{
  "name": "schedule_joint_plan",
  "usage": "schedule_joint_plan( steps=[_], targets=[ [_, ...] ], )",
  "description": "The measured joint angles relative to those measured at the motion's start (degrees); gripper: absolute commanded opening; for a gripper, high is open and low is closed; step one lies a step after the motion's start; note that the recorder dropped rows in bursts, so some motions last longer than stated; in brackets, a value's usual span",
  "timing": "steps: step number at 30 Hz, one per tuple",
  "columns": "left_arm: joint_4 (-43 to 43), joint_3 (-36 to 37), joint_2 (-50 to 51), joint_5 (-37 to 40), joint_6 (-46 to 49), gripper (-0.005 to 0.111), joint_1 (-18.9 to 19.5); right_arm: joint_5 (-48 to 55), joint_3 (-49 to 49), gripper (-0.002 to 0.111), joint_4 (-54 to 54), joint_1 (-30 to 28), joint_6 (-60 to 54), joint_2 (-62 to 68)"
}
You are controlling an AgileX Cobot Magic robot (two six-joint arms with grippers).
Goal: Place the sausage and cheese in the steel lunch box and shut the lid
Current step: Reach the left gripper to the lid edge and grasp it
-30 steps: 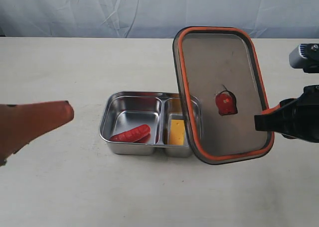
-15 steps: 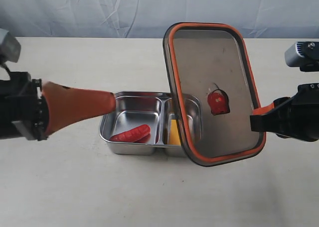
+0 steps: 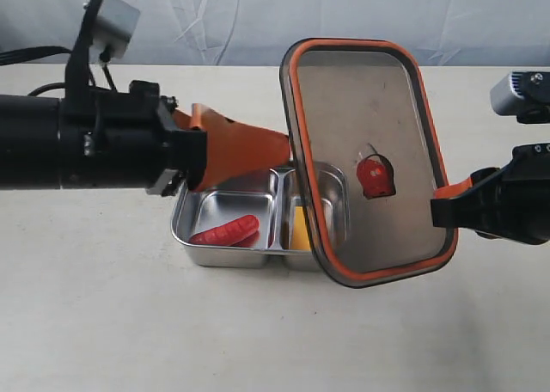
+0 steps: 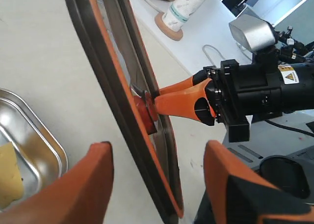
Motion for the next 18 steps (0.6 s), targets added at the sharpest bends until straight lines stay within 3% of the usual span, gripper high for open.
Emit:
schedule_joint_plan(
  steps=[11,18],
  targets=[
    [0.0,-5.1,7.0,-0.8,0.0,0.054,-1.3,0.4,0.0,0.0,0.2,0.0,-0.8,0.0],
    [0.0,-8.6,10.2,-3.1,0.0,0.052,-5.6,0.4,0.0,0.0,0.3,0.0,-0.9,0.0]
  ],
)
